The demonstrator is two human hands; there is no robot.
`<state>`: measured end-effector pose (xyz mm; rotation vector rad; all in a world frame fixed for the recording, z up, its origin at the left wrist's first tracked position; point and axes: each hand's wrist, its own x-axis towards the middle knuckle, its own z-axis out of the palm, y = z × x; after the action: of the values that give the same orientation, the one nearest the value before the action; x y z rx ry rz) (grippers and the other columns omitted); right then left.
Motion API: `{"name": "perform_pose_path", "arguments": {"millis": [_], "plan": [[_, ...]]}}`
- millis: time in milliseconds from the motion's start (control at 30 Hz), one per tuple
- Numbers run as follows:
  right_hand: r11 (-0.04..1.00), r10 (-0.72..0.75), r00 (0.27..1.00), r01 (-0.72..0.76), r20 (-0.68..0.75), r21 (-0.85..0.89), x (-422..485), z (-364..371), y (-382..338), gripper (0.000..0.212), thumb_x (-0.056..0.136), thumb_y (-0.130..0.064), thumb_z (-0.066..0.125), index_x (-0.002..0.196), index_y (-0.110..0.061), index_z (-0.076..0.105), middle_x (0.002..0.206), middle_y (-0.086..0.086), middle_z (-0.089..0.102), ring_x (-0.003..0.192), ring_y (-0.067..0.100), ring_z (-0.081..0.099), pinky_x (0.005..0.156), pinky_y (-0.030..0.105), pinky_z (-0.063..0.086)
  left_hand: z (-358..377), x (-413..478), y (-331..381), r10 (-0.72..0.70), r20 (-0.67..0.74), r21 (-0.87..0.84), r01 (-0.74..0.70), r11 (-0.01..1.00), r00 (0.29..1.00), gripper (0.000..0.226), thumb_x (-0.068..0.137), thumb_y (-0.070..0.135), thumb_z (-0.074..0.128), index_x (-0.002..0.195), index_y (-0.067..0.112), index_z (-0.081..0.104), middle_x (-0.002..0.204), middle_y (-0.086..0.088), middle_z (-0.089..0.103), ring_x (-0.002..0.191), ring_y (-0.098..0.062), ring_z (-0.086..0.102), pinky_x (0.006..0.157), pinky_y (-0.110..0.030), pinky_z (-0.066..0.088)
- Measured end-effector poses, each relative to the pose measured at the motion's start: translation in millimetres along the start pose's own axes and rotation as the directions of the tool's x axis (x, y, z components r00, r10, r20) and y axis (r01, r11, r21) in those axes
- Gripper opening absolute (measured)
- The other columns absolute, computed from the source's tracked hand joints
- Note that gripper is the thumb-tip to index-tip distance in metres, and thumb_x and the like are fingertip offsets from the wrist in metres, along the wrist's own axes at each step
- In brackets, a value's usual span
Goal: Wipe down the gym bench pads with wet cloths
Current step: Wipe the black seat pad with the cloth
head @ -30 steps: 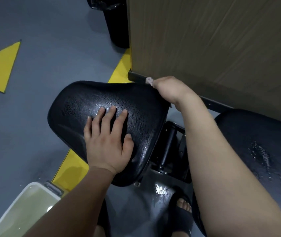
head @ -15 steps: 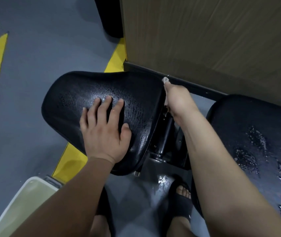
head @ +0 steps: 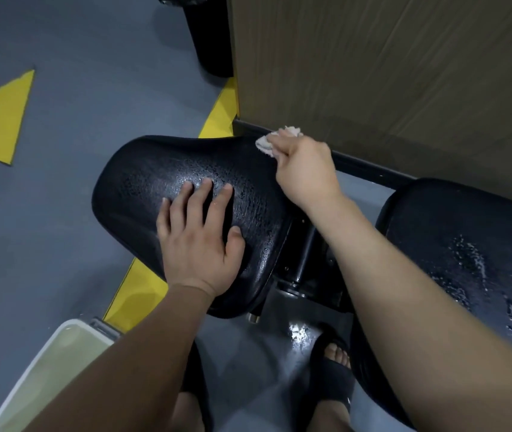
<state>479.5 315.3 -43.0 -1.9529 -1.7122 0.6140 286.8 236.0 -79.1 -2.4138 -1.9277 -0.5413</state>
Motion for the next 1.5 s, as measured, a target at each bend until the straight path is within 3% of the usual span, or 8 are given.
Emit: {"name": "perform_pose_path", "arguments": {"millis": [100,233,300,467,900,1167,1300,1500], "plan": [[0.993,-0.08,0.996,0.076,-0.037,-0.095,-16.3,-17.9,7.3,0.031,0.097,-0.002,0.056,0.119,-0.014,0.075,0.128,0.009,0.07,0.117,0.032,0.065,0.097,0.015,0.035,-1.4,1.0,0.0,0.0,0.003,0.002,0.0,1.0,1.0,0.06,0.089,0.042,0.043,0.145,0.025,0.055,0.153,-0.005,0.048,0.147,-0.032,0.035,0.121,-0.057,0.02],[0.988,-0.081,0.99,0.064,-0.119,-0.14,-39.8,-12.6,1.8,0.034,0.092,0.003,0.053,0.107,-0.014,0.077,0.122,0.01,0.072,0.104,0.037,0.069,0.092,0.029,0.049,1.1,0.5,-0.6,-0.008,0.0,0.008,0.008,1.0,1.0,0.061,0.088,0.043,0.044,0.145,0.026,0.054,0.153,-0.004,0.048,0.147,-0.032,0.035,0.121,-0.056,0.019],[0.966,-0.16,0.986,0.147,-0.048,-0.211,-15.8,2.7,-13.0,0.033,0.081,0.0,0.049,0.092,-0.021,0.073,0.103,0.008,0.071,0.093,0.034,0.067,0.081,0.036,0.051,2.3,0.7,-0.2,-0.003,0.0,0.016,0.003,1.0,1.0,0.061,0.088,0.042,0.044,0.145,0.026,0.054,0.153,-0.004,0.048,0.146,-0.032,0.036,0.121,-0.056,0.019],[0.922,-0.155,0.976,0.198,0.152,-0.332,20.8,11.5,-40.6,0.035,0.086,-0.008,0.054,0.111,-0.027,0.07,0.106,0.007,0.07,0.098,0.032,0.064,0.09,0.04,0.045,-0.2,-0.1,-0.7,0.0,-0.003,0.009,0.0,1.0,1.0,0.06,0.089,0.042,0.044,0.146,0.025,0.054,0.153,-0.005,0.048,0.146,-0.031,0.036,0.122,-0.055,0.02],[0.964,-0.233,0.96,0.208,-0.152,-0.164,-85.2,-34.4,5.2,0.023,0.089,0.006,0.061,0.096,-0.008,0.078,0.089,0.011,0.077,0.076,0.031,0.07,0.078,0.035,0.049,-2.5,-1.4,1.5,-0.014,0.006,-0.025,0.014,1.0,1.0,0.059,0.089,0.042,0.042,0.145,0.025,0.054,0.152,-0.006,0.048,0.145,-0.033,0.035,0.121,-0.057,0.018],[0.943,-0.009,0.978,-0.062,-0.211,-0.327,-163.4,-104.4,81.8,0.03,0.091,0.002,0.057,0.111,-0.01,0.076,0.115,0.015,0.071,0.115,0.033,0.065,0.1,0.044,0.053,-4.6,-4.9,3.9,-0.028,-0.025,-0.095,0.025,0.995,0.999,0.057,0.089,0.04,0.045,0.142,0.023,0.054,0.152,-0.008,0.047,0.144,-0.034,0.035,0.122,-0.053,0.015],[0.897,0.112,0.981,-0.169,-0.159,-0.409,-179.0,-103.9,102.0,0.022,0.091,-0.002,0.057,0.098,-0.01,0.076,0.111,0.015,0.069,0.101,0.041,0.066,0.086,0.049,0.057,-3.6,-5.6,3.4,-0.025,-0.032,-0.106,0.021,0.994,0.999,0.055,0.089,0.04,0.047,0.142,0.024,0.054,0.151,-0.008,0.048,0.144,-0.034,0.034,0.122,-0.052,0.015],[0.893,0.147,0.962,-0.228,-0.228,-0.388,-179.7,-109.3,74.4,0.026,0.095,-0.017,0.056,0.114,-0.011,0.074,0.132,0.012,0.064,0.125,0.04,0.052,0.105,0.047,0.042,-14.2,-3.8,5.5,-0.051,0.082,-0.07,0.057,0.996,0.995,0.057,0.087,0.042,0.044,0.142,0.028,0.051,0.153,-0.006,0.045,0.146,-0.031,0.032,0.122,-0.056,0.016]]}}
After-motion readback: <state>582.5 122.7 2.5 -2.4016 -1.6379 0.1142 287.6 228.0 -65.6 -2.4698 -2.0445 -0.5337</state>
